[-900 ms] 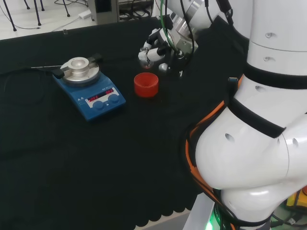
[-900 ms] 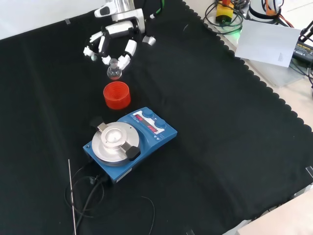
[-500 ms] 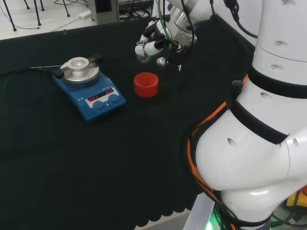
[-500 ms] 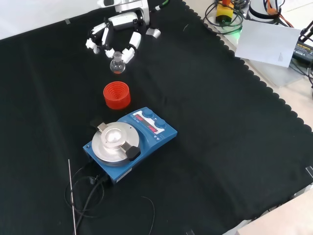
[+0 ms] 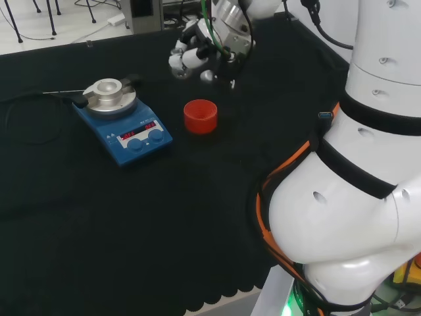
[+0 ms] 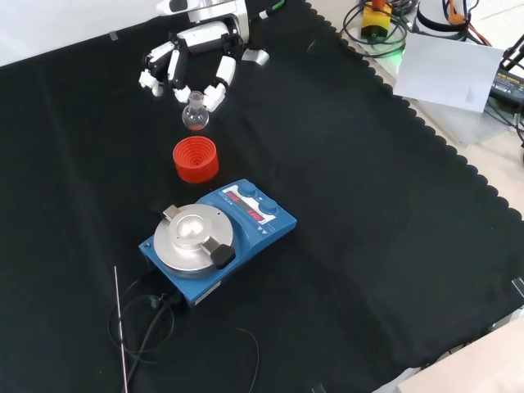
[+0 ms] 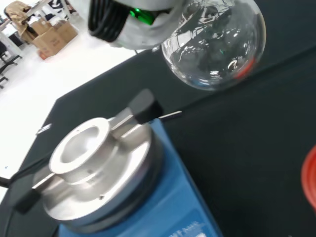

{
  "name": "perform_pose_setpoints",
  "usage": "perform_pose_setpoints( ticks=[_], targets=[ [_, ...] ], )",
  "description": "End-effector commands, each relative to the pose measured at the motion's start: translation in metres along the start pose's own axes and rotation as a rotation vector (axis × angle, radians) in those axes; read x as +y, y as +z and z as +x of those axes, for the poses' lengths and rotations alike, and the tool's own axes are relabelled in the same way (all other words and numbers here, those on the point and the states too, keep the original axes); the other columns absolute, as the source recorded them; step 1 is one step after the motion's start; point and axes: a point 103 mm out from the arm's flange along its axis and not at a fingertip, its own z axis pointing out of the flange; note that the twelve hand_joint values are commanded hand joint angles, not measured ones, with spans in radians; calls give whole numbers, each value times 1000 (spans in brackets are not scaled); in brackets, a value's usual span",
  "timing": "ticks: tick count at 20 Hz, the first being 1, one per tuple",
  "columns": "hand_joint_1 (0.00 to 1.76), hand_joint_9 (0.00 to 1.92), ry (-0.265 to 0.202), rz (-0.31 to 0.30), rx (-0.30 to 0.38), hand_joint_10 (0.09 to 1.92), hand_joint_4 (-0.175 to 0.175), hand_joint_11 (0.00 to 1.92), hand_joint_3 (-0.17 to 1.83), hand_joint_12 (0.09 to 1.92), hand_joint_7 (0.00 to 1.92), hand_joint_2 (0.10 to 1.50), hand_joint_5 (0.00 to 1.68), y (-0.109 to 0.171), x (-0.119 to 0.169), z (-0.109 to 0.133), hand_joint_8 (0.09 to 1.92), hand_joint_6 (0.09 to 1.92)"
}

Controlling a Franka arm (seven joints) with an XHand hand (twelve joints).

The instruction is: Place the round-bottom flask on the heater.

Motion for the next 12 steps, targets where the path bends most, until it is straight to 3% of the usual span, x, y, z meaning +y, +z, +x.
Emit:
perform_pose_setpoints(
  ticks=[1, 12],
  targets=[
    [1091, 570, -65, 34, 1, 543, 175, 174, 619, 1322, 308, 731, 1149, 7, 17, 42, 505, 869],
    [1092, 570, -135, 87, 18, 545, 175, 175, 629, 1324, 318, 725, 1152, 38, 45, 93, 510, 869]
  ],
)
